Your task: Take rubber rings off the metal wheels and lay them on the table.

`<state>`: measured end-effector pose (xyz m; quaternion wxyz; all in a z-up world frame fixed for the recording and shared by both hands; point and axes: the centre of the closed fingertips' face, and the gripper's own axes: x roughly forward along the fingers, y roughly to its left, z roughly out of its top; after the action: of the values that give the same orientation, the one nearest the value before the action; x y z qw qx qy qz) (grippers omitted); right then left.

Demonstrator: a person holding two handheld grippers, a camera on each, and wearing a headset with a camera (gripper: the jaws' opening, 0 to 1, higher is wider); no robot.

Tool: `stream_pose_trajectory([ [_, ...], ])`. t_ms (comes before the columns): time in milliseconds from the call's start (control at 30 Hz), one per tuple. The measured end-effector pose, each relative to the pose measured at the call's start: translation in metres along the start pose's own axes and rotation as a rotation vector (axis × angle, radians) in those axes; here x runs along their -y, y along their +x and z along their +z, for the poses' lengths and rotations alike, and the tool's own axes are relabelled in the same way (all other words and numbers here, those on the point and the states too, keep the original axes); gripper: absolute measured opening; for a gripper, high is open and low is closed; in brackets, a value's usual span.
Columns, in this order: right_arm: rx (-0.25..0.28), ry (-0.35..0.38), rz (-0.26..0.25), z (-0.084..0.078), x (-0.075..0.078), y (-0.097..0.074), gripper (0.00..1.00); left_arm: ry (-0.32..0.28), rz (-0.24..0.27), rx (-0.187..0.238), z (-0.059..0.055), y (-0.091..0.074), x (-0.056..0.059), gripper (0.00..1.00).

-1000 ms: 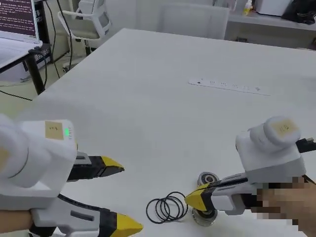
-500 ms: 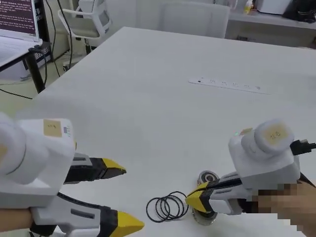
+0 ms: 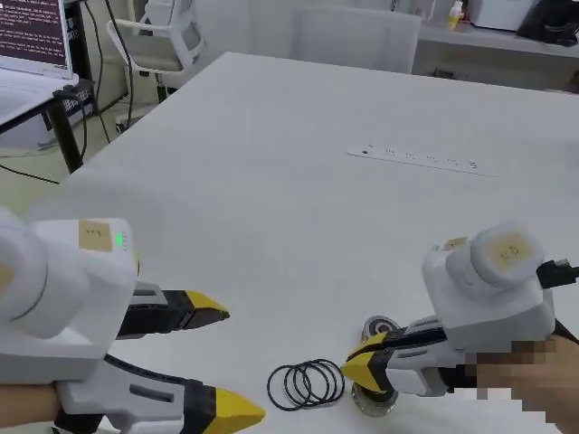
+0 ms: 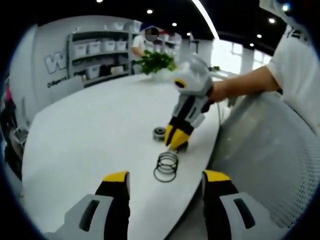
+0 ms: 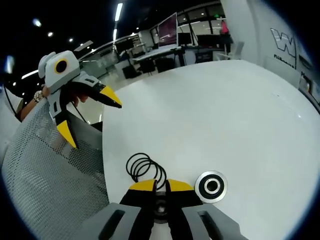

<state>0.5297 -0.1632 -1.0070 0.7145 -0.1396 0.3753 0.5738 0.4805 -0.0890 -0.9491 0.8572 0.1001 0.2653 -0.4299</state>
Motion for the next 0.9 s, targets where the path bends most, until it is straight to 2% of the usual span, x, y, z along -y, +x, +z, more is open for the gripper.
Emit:
stream_pose_trajectory([
  [367, 0.035, -0.031, 0.009, 0.012, -0.009, -0.007, 0.11, -0.003, 0.003, 0.001, 0.001, 0.0, 0.0, 0.63],
  [900, 0.028, -0.112, 0.048, 0.019, -0.032, -0.012, 0.23, -0.013, -0.01, -0.014, -0.001, 0.002, 0.002, 0.69],
])
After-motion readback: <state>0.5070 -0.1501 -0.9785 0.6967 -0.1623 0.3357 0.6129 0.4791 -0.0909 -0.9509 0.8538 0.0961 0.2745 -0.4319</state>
